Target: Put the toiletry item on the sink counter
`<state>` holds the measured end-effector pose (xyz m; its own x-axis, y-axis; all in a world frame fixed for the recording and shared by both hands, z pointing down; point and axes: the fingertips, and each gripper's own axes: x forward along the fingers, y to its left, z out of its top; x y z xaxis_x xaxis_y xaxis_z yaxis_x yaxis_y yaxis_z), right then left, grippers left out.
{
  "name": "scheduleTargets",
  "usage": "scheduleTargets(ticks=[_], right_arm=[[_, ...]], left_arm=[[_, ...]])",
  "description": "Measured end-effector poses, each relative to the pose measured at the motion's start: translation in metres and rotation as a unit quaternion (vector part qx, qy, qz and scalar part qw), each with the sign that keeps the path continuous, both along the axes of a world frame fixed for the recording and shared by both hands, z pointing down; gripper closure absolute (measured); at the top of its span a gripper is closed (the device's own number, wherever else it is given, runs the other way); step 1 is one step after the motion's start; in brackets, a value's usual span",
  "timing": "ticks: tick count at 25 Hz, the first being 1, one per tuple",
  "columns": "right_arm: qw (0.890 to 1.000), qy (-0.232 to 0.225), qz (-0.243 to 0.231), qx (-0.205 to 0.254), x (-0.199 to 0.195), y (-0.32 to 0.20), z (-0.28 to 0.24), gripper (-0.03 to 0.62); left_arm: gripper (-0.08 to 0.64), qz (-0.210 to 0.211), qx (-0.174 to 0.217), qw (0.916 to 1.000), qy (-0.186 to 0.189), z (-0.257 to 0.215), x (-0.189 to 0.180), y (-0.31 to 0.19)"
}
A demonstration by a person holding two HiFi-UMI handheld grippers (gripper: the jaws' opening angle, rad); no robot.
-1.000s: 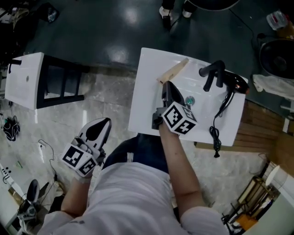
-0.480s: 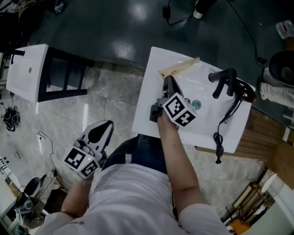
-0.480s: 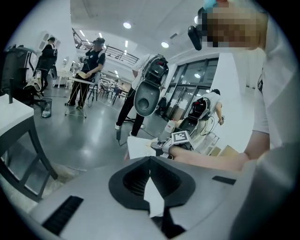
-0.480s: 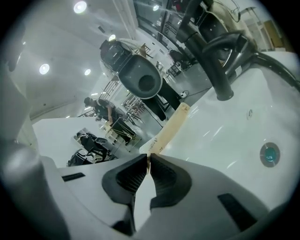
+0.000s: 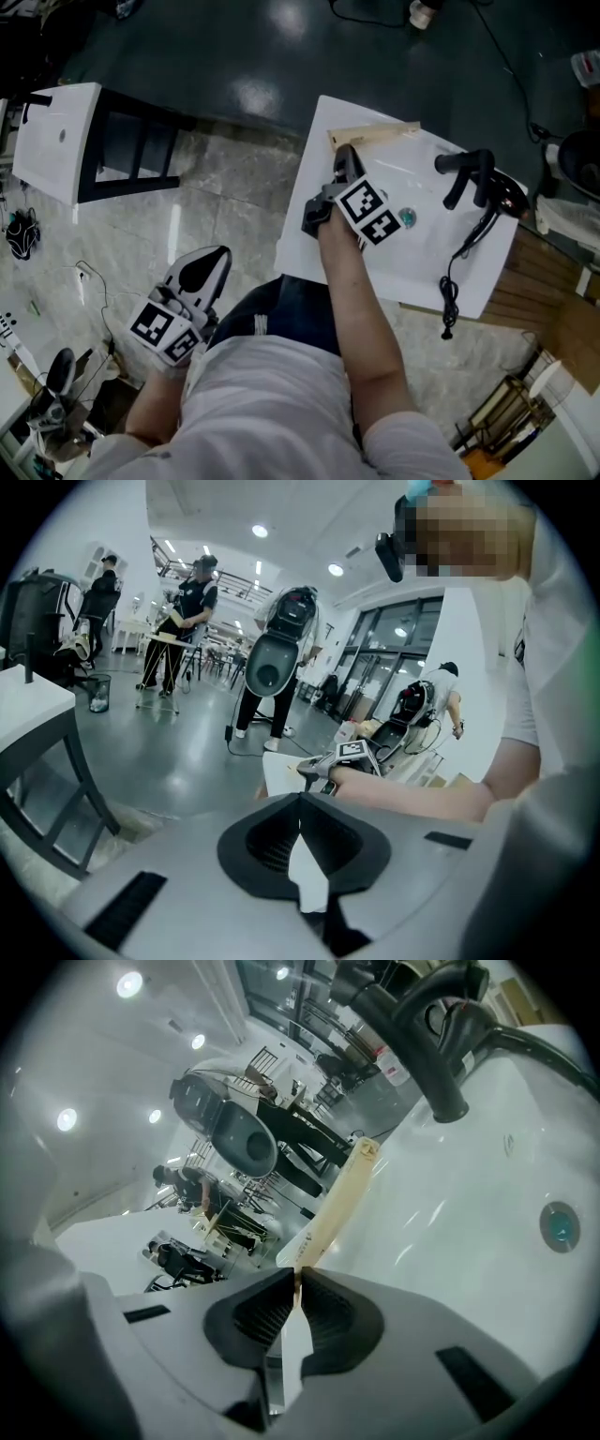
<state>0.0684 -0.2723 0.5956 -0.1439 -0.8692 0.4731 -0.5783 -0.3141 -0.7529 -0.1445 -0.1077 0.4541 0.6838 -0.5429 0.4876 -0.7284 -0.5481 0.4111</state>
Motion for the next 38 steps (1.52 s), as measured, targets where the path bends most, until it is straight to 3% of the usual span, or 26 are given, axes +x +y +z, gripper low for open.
scheduleTargets(ticks=[16, 26, 38], right_arm=[[0.998, -0.062, 0.028, -0.004, -0.009, -0.031, 0.011, 0.563], [0.997, -0.071, 0.03, 0.005, -0.004, -0.038, 0.006, 0.563], [0.997, -0.048, -0.032, 0.045, -0.016, -0.014, -0.041, 0.564]], left_arm=[[0.543, -0.026, -0.006, 0.9996, -0.006, 0.006, -0.009, 0.002], [0.543, -0.027, -0.004, 0.9996, -0.008, 0.006, -0.005, 0.001], [0.543, -0.009, 0.018, 0.9998, 0.001, -0.013, 0.011, -0.008]])
